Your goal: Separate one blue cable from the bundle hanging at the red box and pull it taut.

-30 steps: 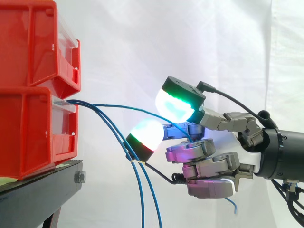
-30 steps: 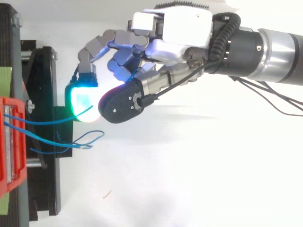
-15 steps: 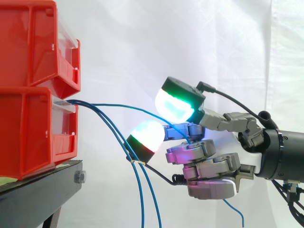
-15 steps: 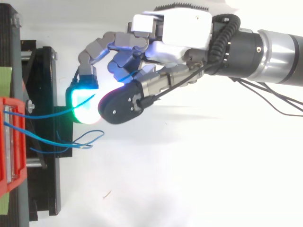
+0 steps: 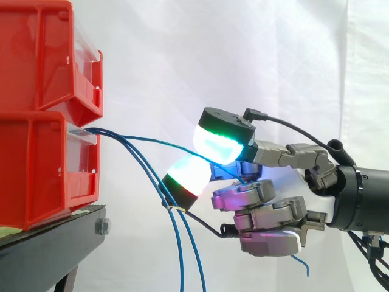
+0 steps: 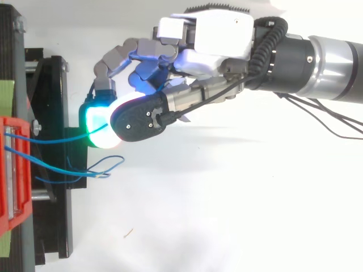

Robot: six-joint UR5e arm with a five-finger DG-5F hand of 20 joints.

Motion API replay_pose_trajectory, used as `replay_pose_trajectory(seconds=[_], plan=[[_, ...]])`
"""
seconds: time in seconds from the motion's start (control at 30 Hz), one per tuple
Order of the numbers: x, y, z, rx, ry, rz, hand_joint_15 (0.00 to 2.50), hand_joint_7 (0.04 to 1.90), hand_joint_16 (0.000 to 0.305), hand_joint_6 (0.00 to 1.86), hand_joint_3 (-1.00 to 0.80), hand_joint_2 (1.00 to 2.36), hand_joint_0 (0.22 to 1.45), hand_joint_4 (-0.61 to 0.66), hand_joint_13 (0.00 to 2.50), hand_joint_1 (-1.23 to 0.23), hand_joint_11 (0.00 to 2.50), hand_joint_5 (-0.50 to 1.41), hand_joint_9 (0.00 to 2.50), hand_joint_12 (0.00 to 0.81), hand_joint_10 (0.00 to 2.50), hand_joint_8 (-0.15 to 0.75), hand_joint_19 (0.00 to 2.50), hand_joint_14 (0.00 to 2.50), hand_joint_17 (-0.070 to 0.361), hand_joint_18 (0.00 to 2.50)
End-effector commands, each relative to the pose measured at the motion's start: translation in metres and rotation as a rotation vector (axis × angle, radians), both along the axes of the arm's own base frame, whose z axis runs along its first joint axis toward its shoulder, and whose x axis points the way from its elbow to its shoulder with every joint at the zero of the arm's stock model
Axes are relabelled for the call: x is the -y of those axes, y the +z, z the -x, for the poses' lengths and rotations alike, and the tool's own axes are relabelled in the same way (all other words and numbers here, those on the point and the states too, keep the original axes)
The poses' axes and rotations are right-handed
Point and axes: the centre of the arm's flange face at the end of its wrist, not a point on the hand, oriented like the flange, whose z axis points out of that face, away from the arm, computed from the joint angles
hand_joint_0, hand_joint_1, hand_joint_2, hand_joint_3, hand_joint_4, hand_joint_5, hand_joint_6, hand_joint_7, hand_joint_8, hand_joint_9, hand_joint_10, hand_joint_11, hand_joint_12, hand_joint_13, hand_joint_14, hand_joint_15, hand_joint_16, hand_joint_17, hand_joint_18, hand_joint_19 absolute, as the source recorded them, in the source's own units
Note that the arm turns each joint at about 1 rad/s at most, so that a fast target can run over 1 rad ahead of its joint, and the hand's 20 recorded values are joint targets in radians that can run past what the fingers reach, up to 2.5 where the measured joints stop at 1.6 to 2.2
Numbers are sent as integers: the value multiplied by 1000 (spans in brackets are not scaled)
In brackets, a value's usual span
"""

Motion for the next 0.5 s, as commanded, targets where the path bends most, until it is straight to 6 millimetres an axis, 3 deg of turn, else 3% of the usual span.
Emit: replay_pose_trajectory(seconds=[0.0, 0.3, 0.47], plan=[[0, -1, 0, -2, 0, 0, 1070, 960, 49, 830, -308, 1015, 602, 160, 1332, -634, 1775, -214, 722, 398, 2500, 326, 1045, 2500, 110, 1746], [0, 1, 0, 4, 0, 0, 1099, 946, 49, 838, -400, 1009, 590, 160, 1308, -642, 1754, -216, 712, 393, 2500, 322, 1097, 2500, 110, 1744], [0, 1, 0, 1, 0, 0, 1075, 944, 47, 839, -362, 1012, 601, 161, 1293, -670, 1730, -216, 701, 387, 2500, 313, 1135, 2500, 105, 1735]])
